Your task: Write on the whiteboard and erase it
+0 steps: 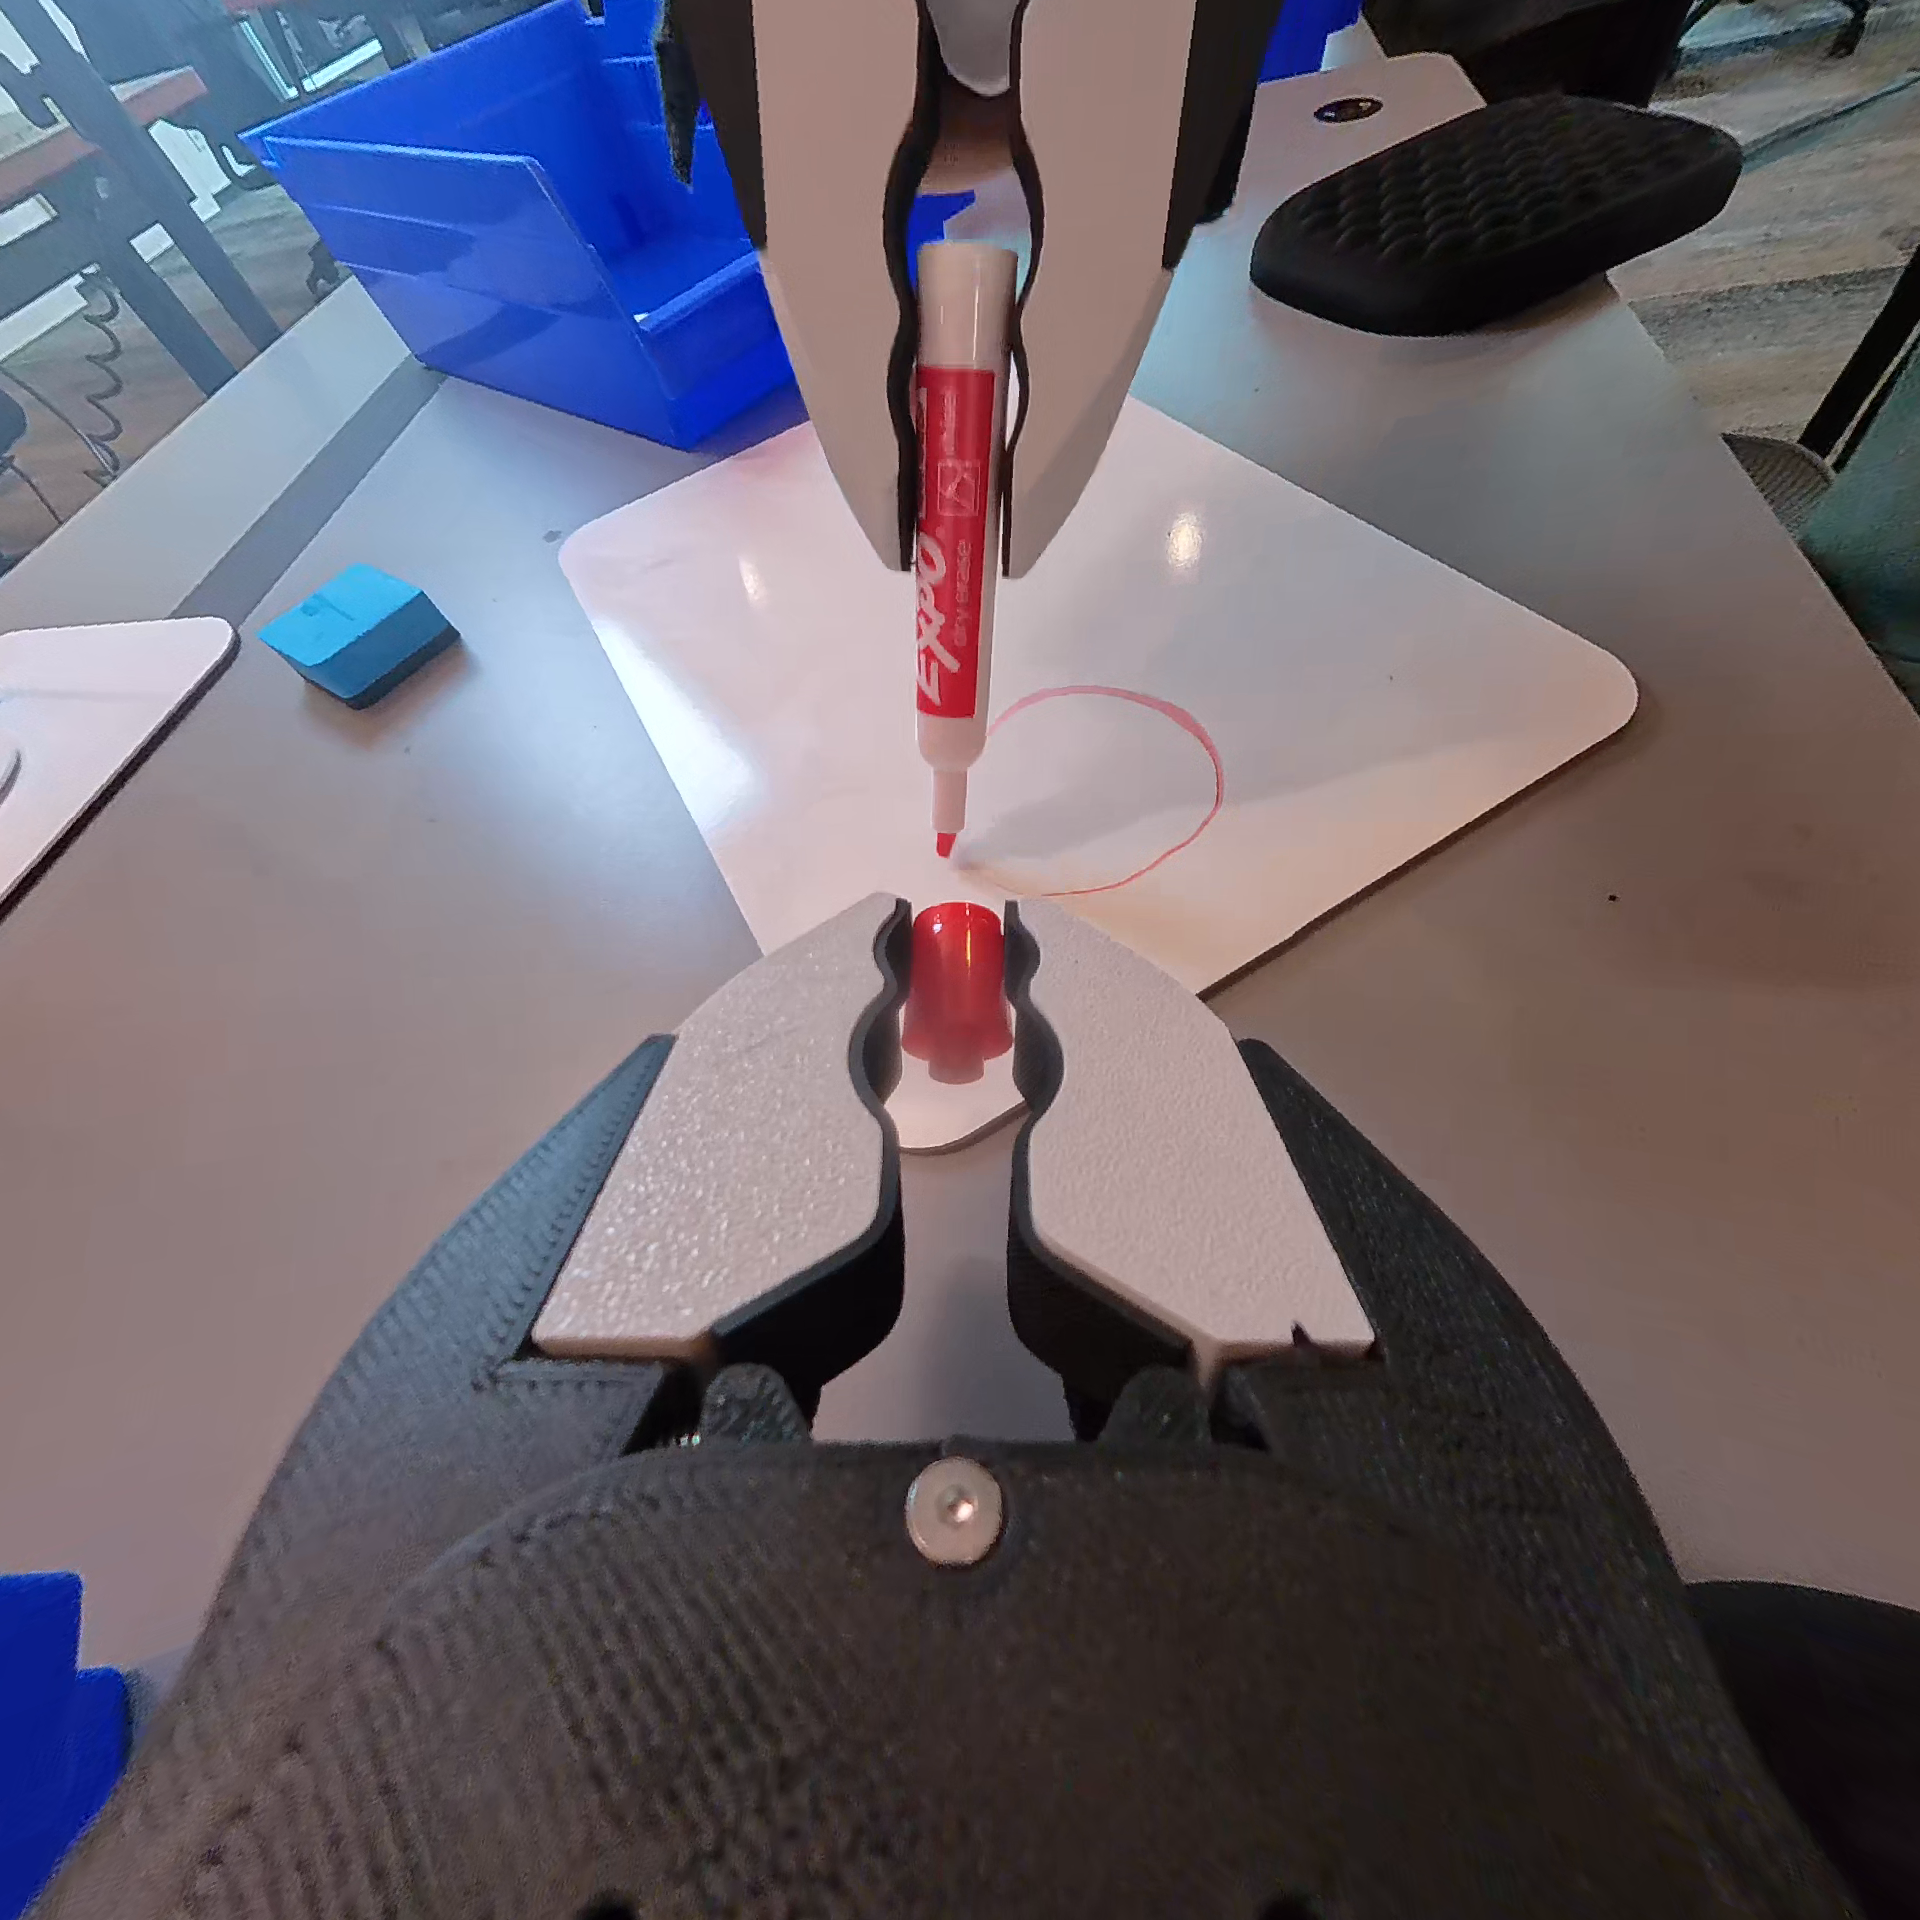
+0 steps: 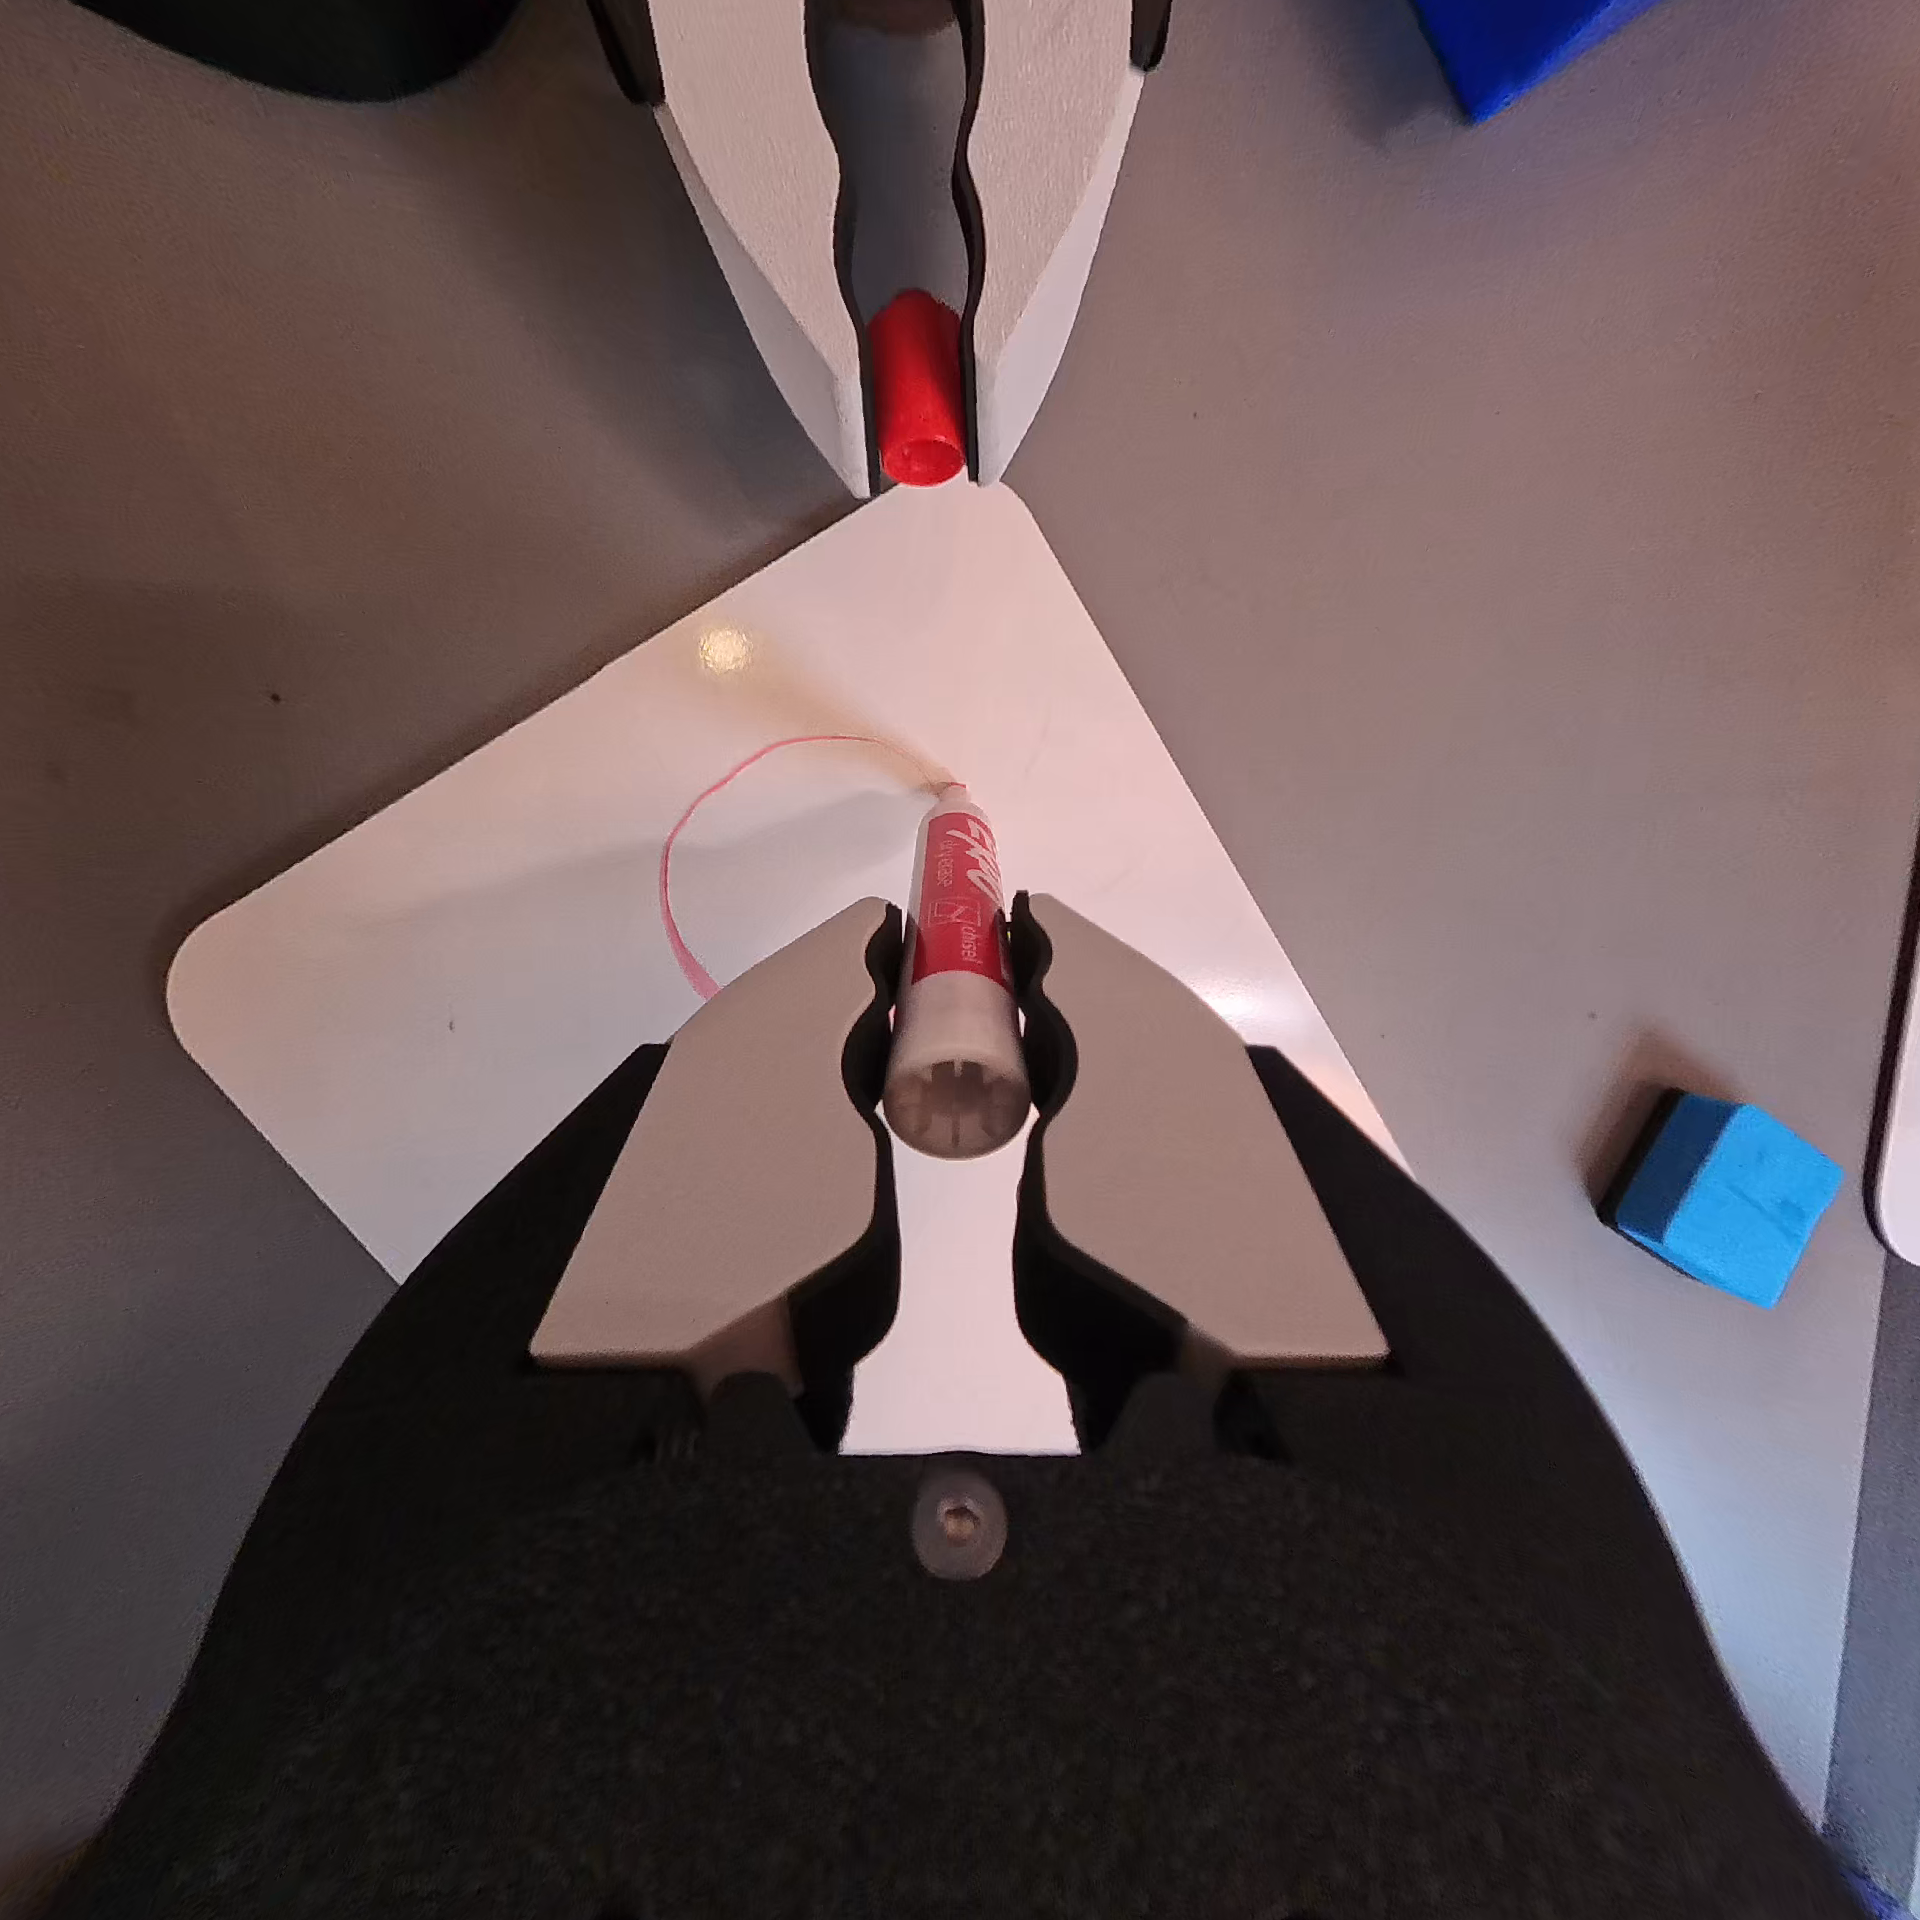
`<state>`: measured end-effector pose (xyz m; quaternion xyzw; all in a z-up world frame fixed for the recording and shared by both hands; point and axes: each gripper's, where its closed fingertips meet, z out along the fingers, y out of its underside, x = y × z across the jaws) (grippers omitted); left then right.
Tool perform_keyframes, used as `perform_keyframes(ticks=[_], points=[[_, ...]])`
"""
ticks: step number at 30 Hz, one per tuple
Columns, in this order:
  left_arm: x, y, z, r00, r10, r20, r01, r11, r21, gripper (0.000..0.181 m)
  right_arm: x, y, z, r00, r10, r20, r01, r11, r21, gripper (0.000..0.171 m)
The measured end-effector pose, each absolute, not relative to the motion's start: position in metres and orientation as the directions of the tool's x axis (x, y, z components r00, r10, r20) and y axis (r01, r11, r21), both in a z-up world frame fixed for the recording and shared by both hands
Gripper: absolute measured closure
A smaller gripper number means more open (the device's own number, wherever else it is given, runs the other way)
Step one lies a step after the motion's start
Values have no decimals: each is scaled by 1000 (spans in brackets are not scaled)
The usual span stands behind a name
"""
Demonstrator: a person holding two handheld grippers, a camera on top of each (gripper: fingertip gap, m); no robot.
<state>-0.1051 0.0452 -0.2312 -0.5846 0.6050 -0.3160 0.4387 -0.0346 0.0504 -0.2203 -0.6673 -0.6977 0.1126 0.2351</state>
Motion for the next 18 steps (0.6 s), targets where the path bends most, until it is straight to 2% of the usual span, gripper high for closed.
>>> perform_keyframes(ticks=[6, 18], points=[[-105, 45, -233, 67, -986, -151, -432, 108, -896, 165, -2, 61, -202, 88, 979, 185, 864, 17, -504, 151], [-105, 47, -234, 74, -986, -147, -433, 101, -896, 165, 21, 74, -215, 140, 975, 171, 873, -40, -486, 151]])
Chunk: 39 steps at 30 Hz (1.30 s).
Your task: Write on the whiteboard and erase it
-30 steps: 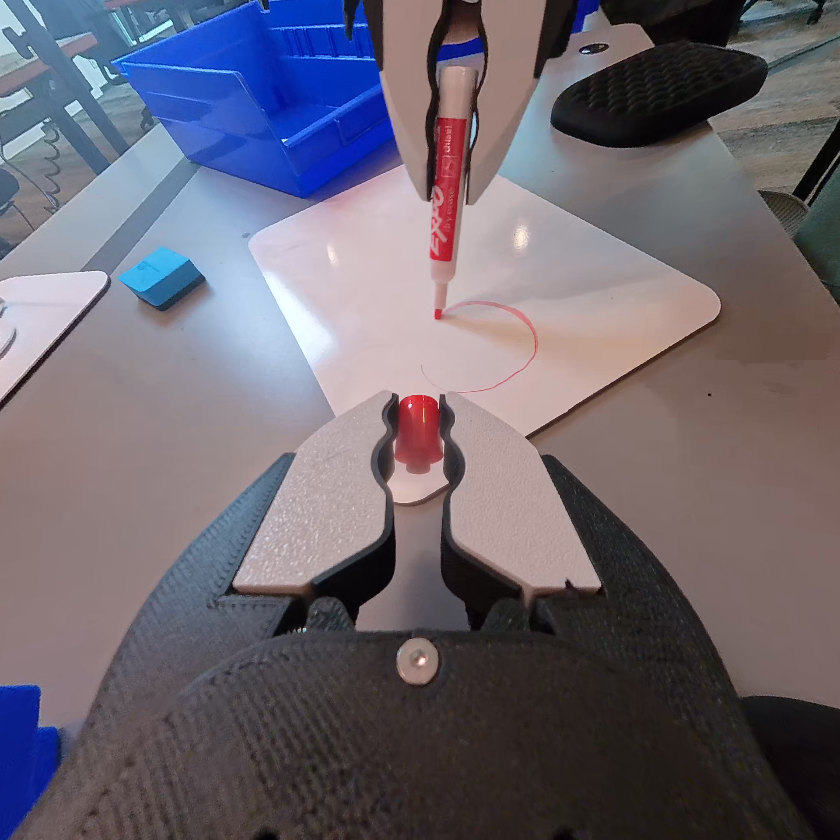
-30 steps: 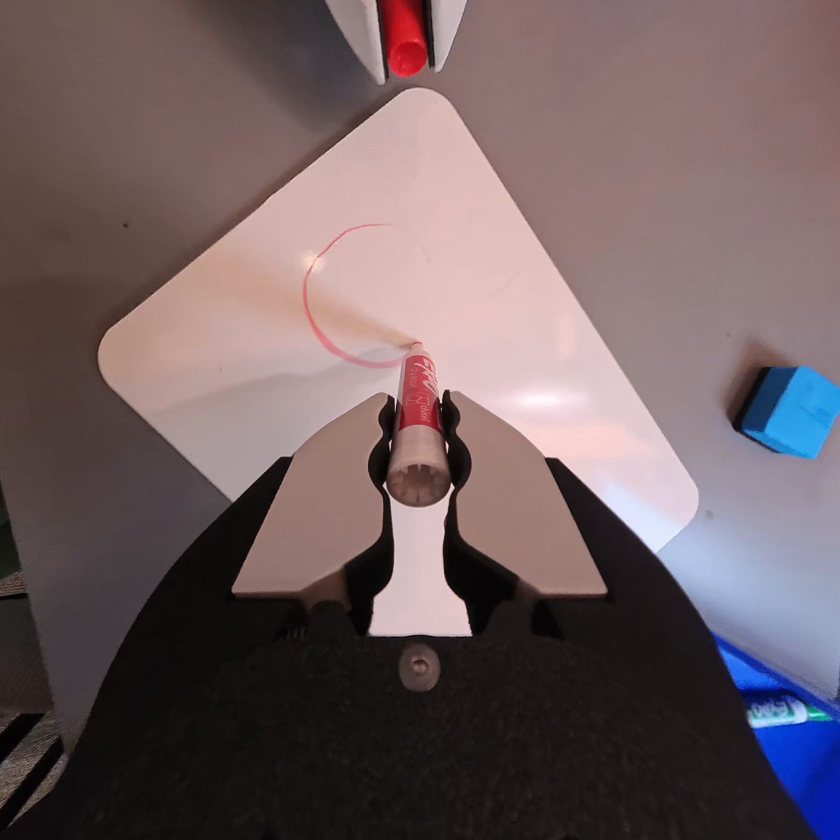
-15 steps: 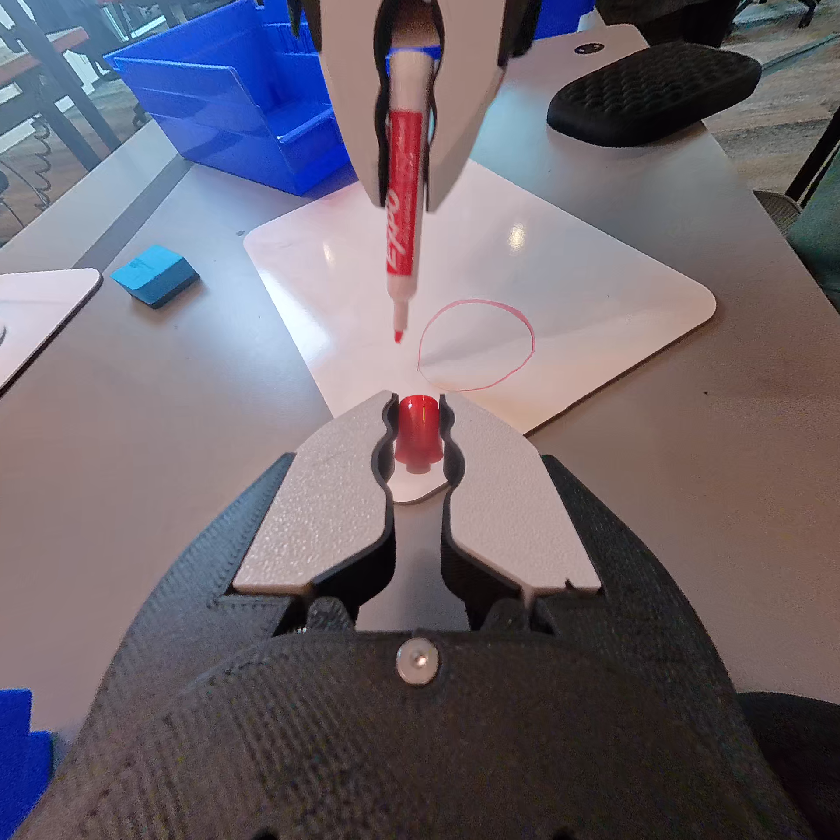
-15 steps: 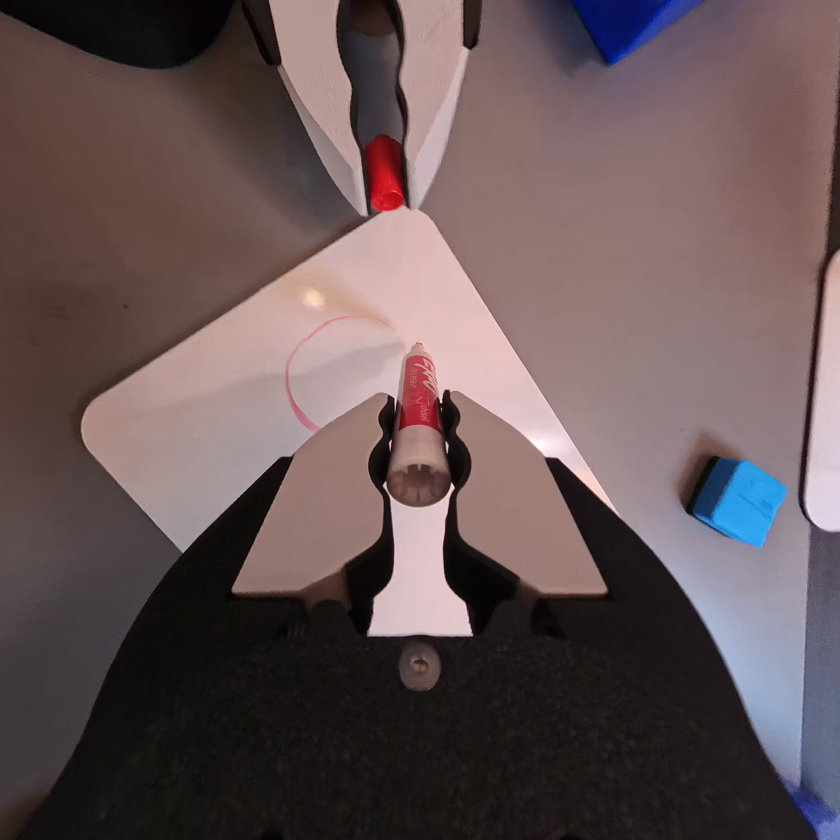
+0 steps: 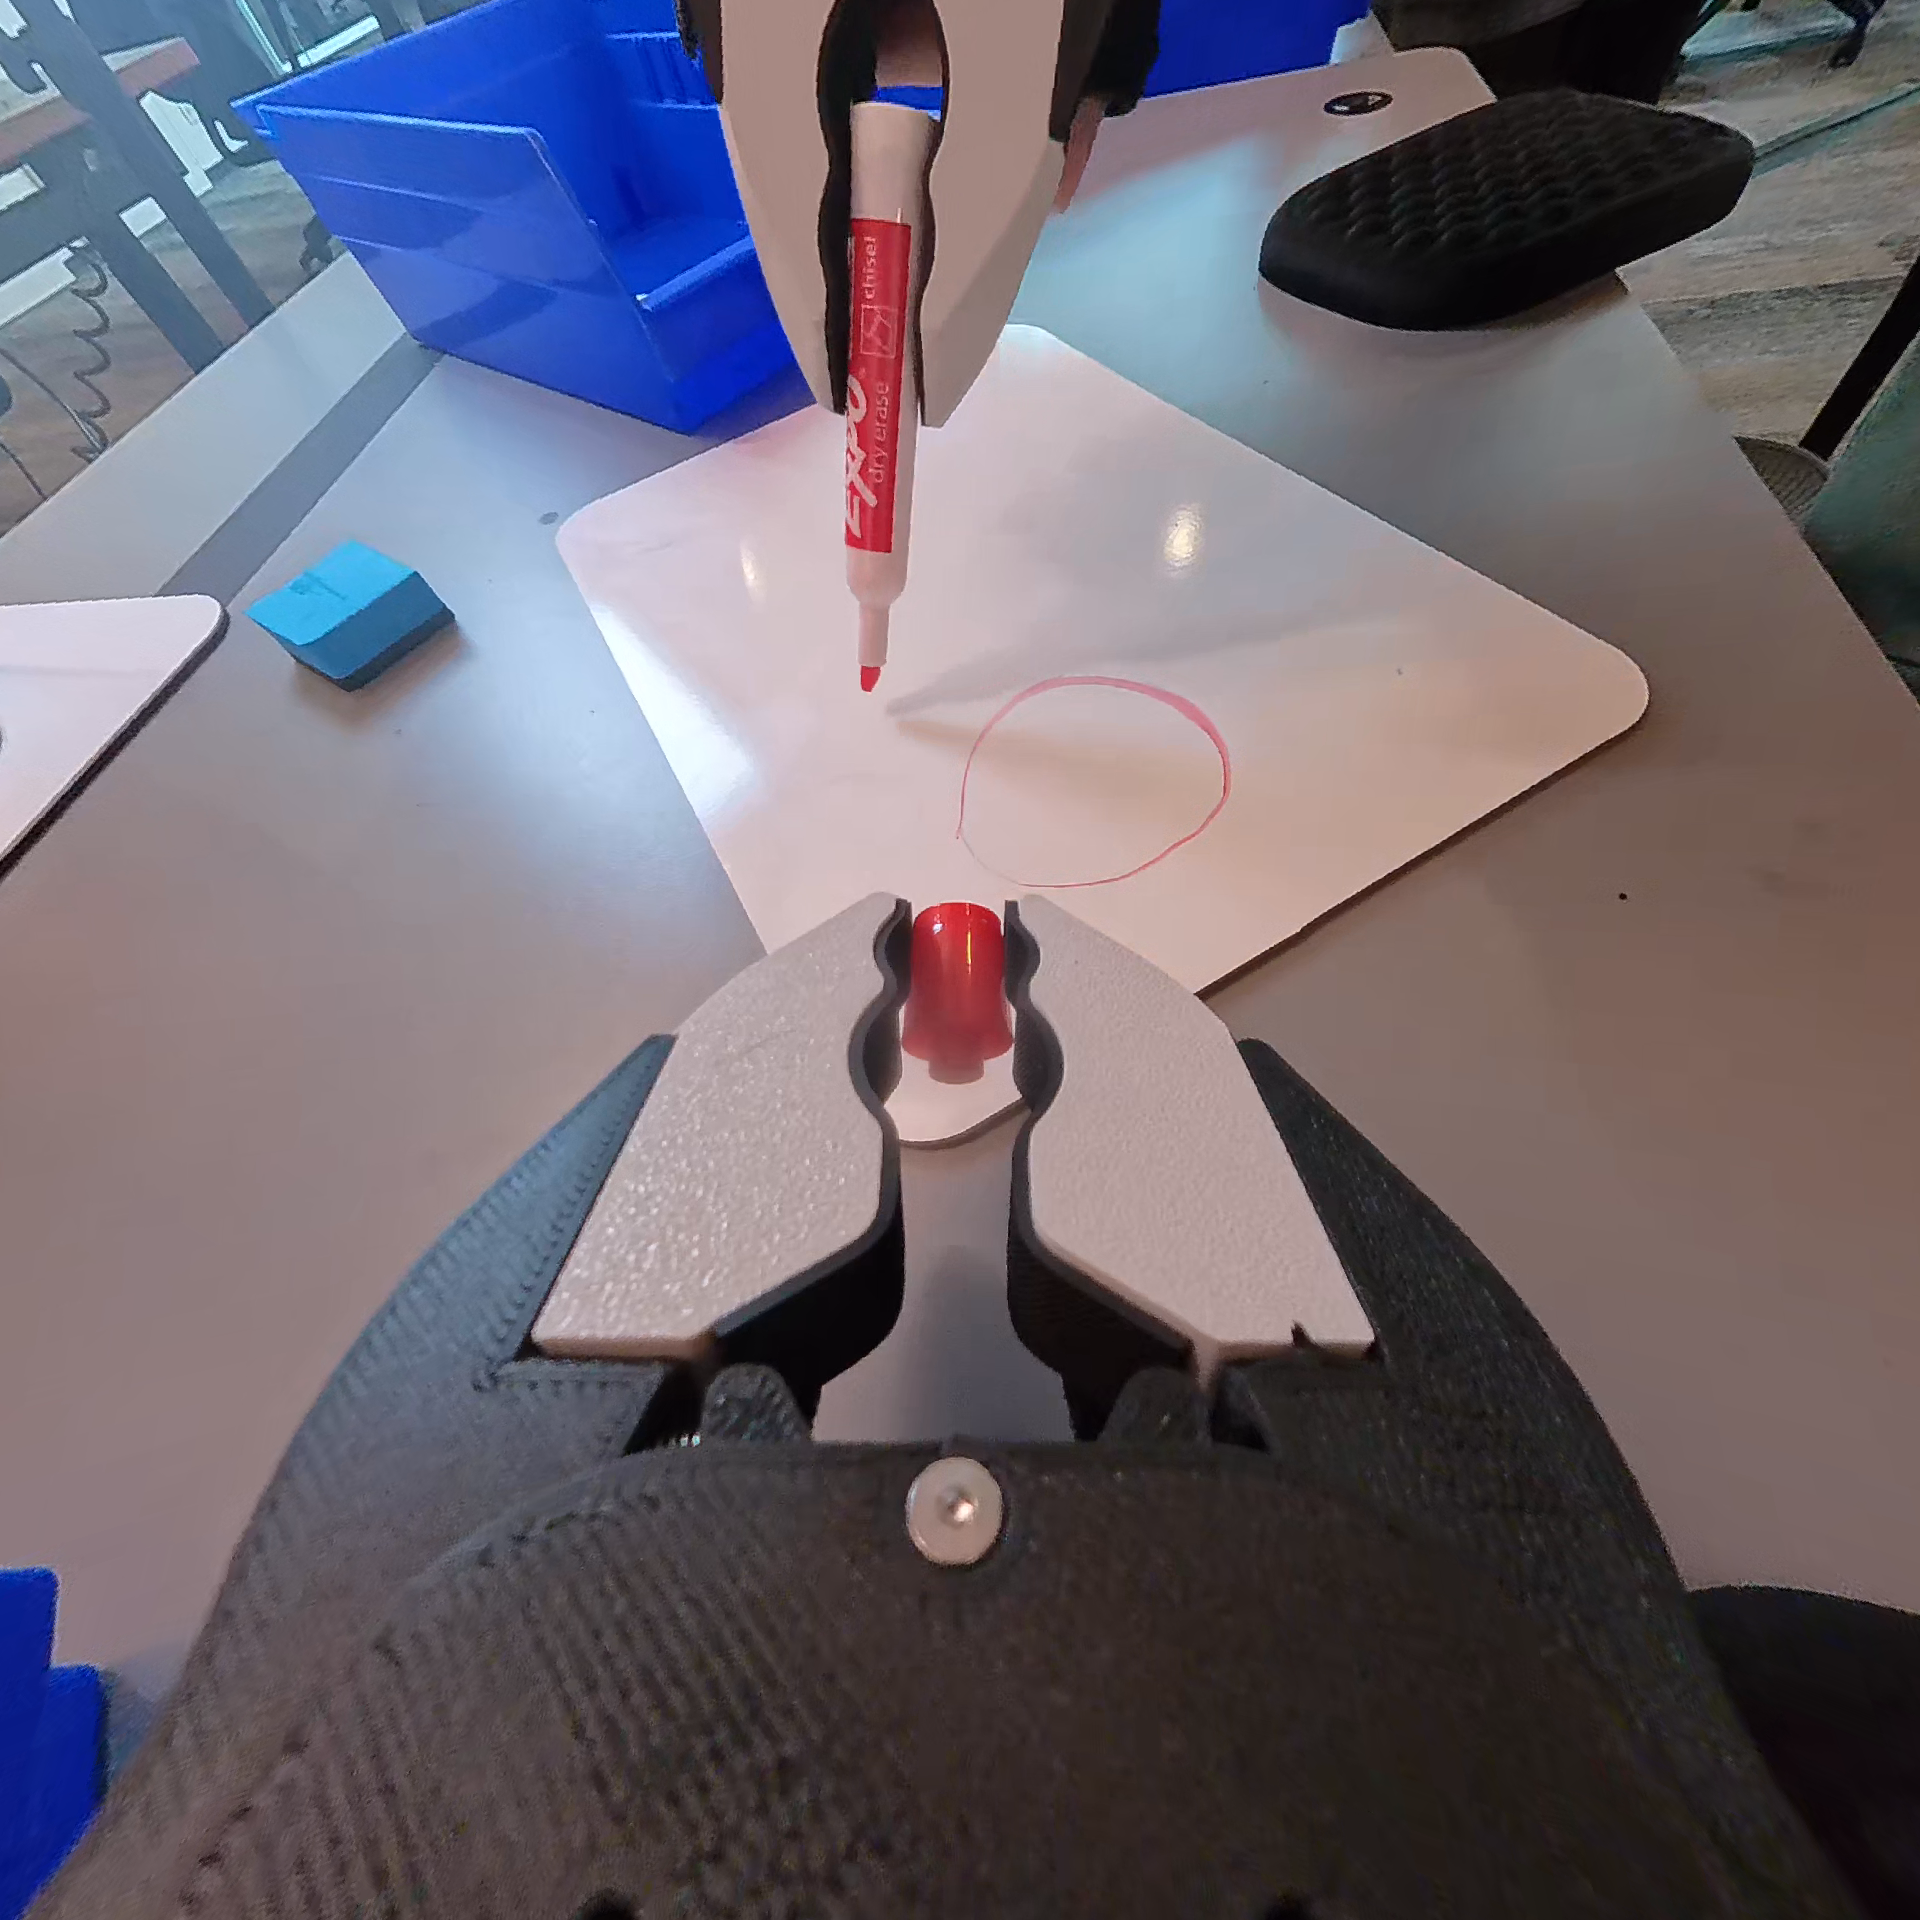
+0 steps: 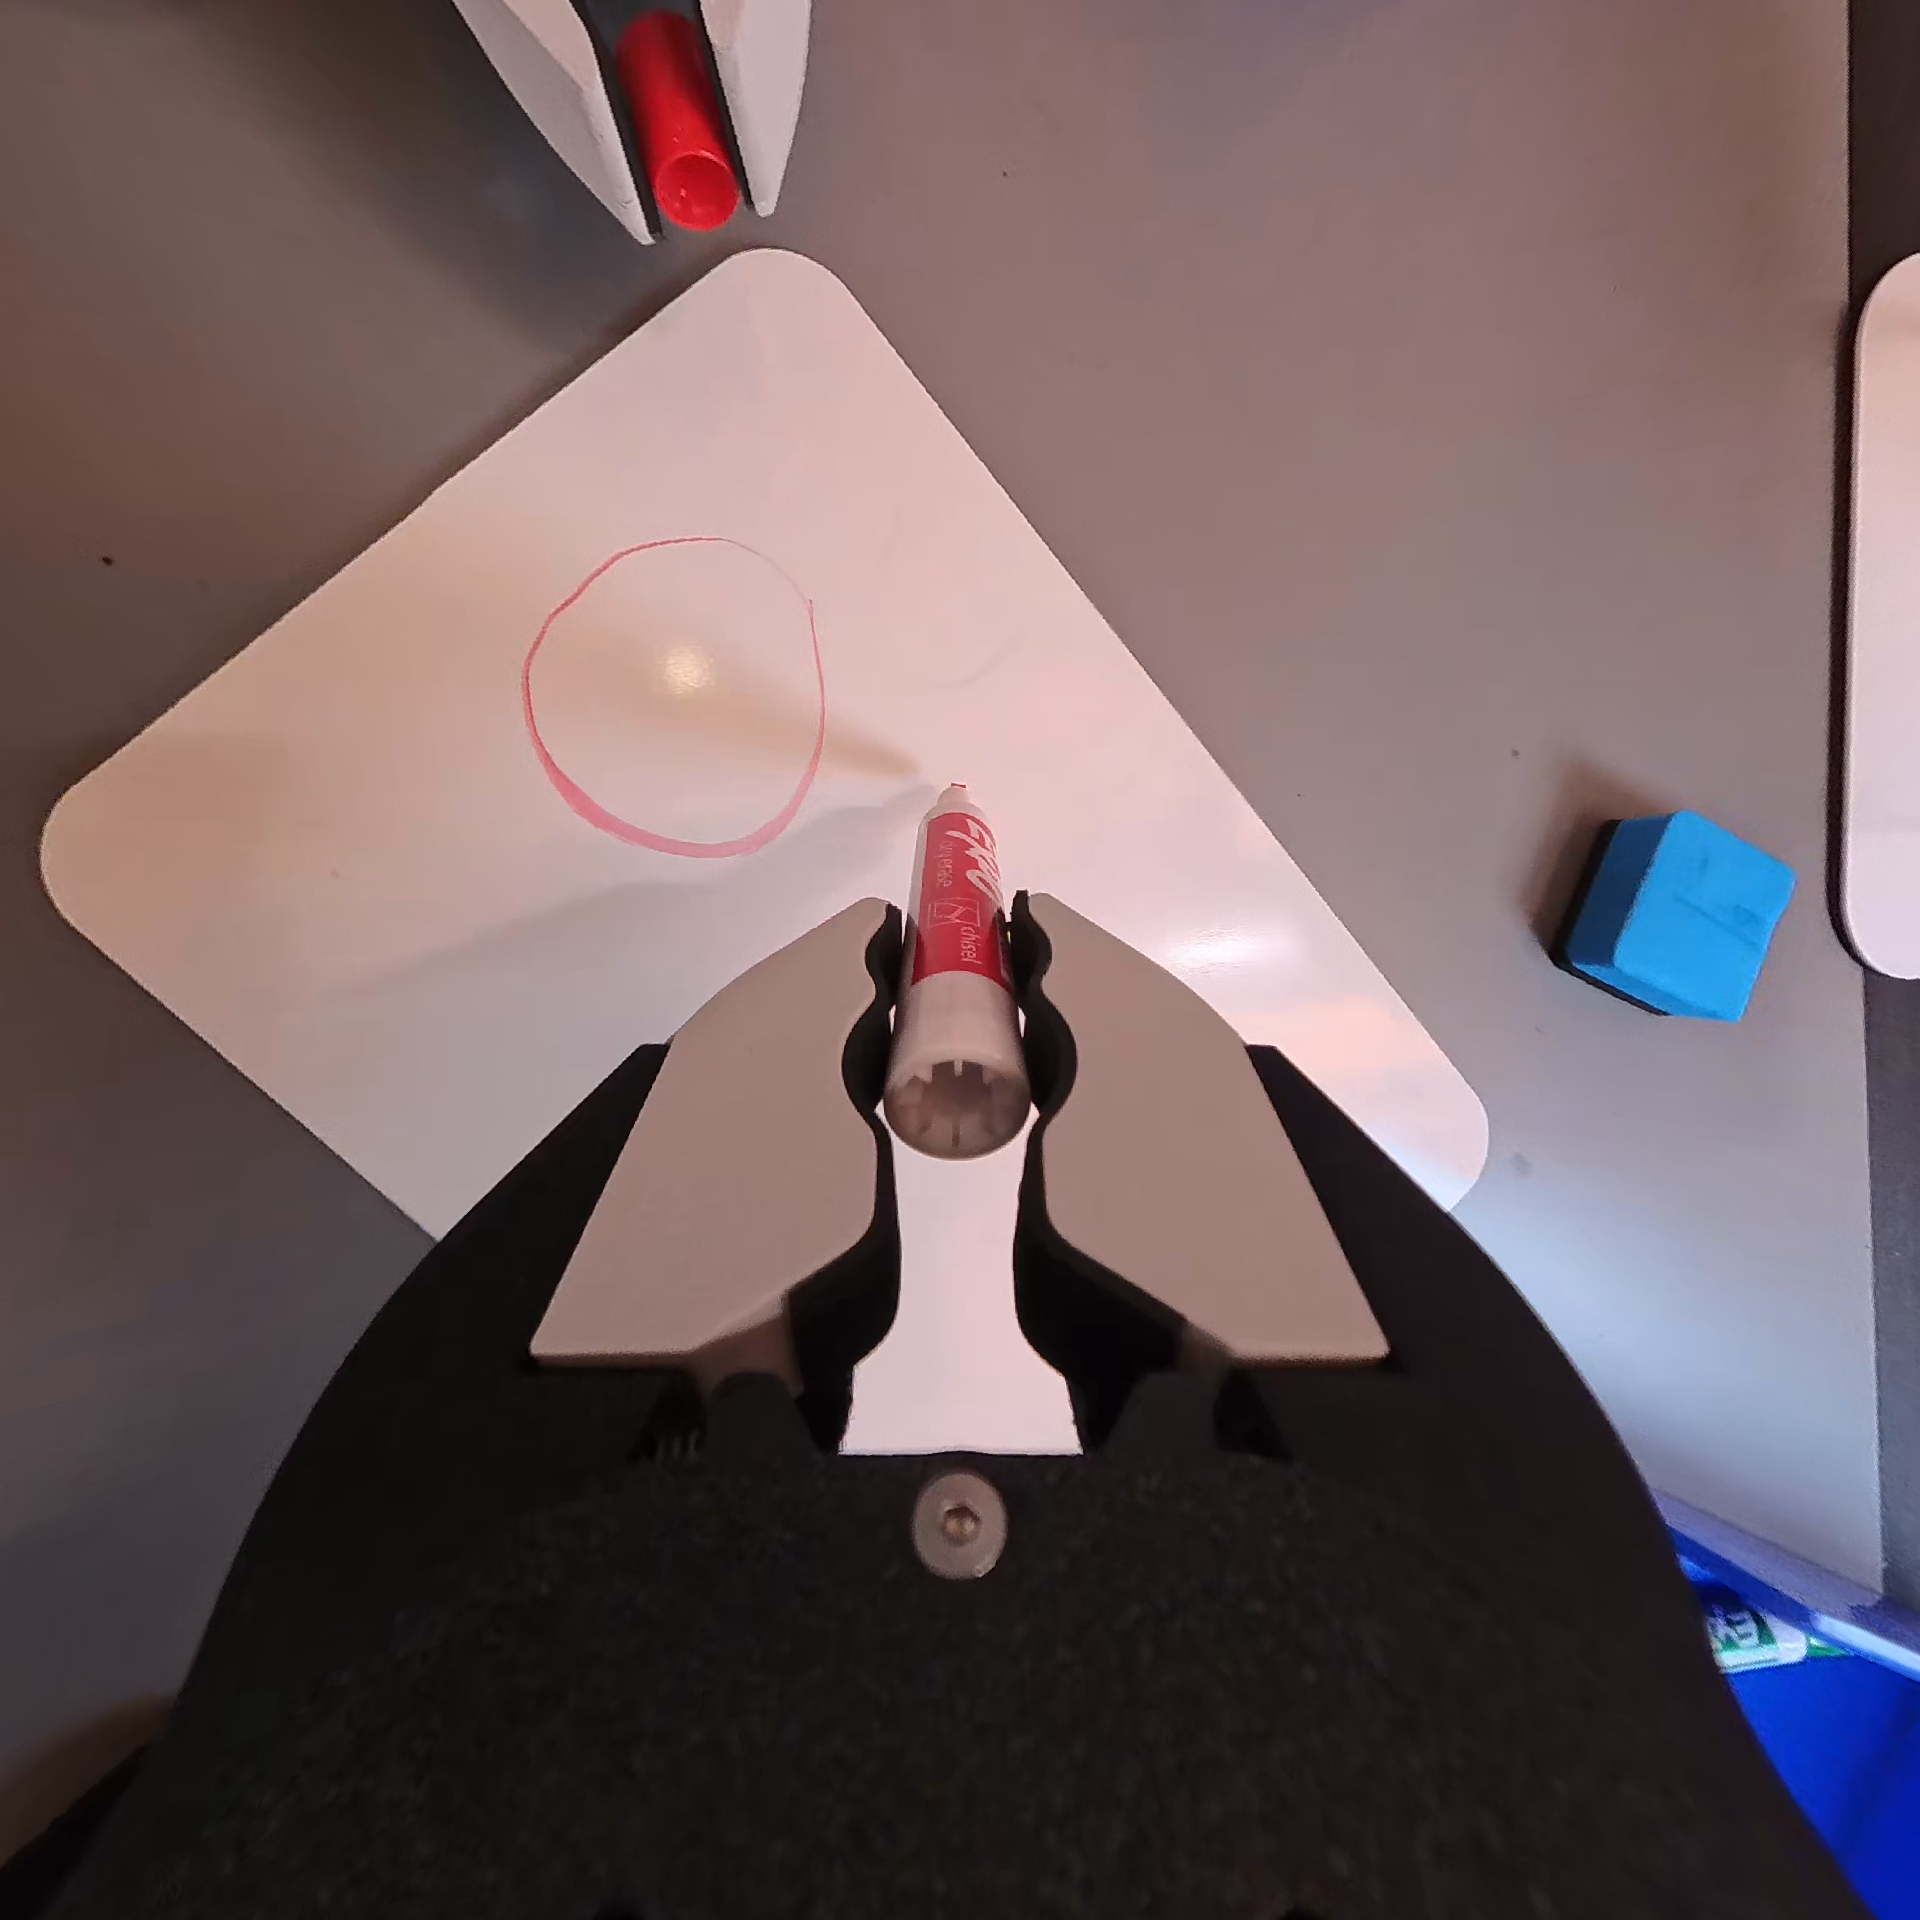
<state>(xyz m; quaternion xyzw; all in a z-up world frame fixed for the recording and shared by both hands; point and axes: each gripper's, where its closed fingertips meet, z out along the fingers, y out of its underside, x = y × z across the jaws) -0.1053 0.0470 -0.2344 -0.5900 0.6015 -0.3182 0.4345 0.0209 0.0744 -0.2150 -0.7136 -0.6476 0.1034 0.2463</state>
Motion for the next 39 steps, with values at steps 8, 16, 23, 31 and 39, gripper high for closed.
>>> perform_keyframes(ticks=[8, 16, 23, 31, 39], points=[[-105, 47, -235, 71, -986, -149, -435, 104, -894, 165, 18, 78, -217, 131, 977, 168, 877, -36, -479, 151], [-105, 46, -235, 68, -987, -147, -436, 103, -894, 164, 12, 76, -217, 114, 981, 158, 875, -24, -484, 151], [-105, 46, -235, 67, -987, -146, -436, 102, -894, 164, 15, 74, -222, 105, 982, 156, 887, -22, -461, 151], [-105, 46, -236, 65, -987, -145, -438, 102, -893, 164, 28, 56, -221, 103, 986, 130, 900, -37, -434, 151], [-104, 45, -236, 63, -987, -147, -440, 104, -892, 164, 40, 36, -221, 105, 988, 116, 910, -48, -412, 151]])
